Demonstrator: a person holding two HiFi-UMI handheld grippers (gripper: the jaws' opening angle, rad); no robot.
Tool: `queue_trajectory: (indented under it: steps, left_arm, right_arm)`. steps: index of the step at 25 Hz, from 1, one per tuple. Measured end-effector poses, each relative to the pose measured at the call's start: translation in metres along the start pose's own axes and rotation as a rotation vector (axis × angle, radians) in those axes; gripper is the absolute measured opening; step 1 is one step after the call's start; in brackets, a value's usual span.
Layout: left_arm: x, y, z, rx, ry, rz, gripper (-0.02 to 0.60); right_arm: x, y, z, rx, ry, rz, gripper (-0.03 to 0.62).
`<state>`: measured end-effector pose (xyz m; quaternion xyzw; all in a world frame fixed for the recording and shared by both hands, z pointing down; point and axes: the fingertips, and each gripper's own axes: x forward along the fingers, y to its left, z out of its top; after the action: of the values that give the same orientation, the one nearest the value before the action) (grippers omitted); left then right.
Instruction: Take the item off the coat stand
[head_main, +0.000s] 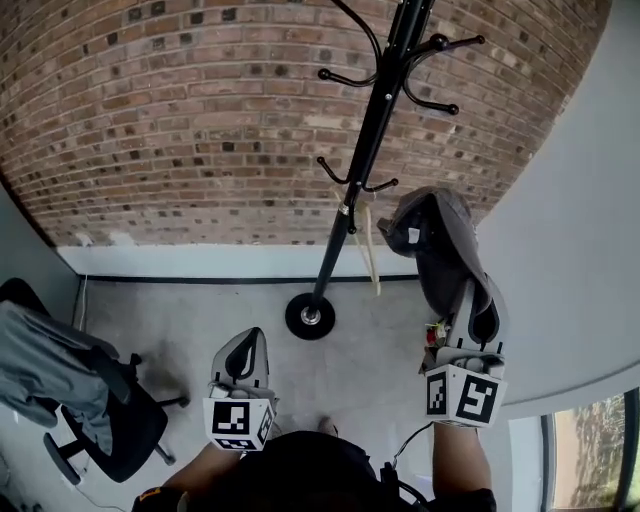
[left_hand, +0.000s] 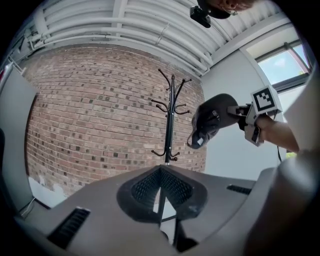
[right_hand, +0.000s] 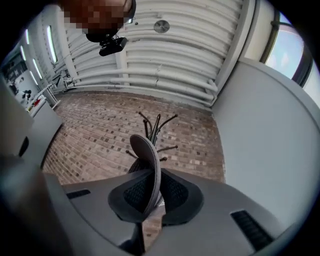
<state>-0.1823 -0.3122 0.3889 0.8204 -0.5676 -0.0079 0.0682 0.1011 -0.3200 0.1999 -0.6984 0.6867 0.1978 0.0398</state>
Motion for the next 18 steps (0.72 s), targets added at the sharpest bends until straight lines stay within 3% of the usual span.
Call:
queue_trajectory:
  steps: [9,16,18]
  left_arm:
    - [-0.020,0.019,-0.070,-0.030,0.108,-0.050,0.018]
    - [-0.051,-0.004,-0.093,-0.035,0.154,-0.070,0.018]
    - [-0.061,-0.020,-0.092,-0.034,0.152,-0.073,0.018]
  right_arm:
    - [-0.098,0.089,-0.105,0.050,0.379,0.175,0.032]
    - [-0.156,0.104,-0.133,0.108,0.483,0.265,0.032]
    - [-0.165,0.099,-0.129,0.136,0.440,0.277,0.032]
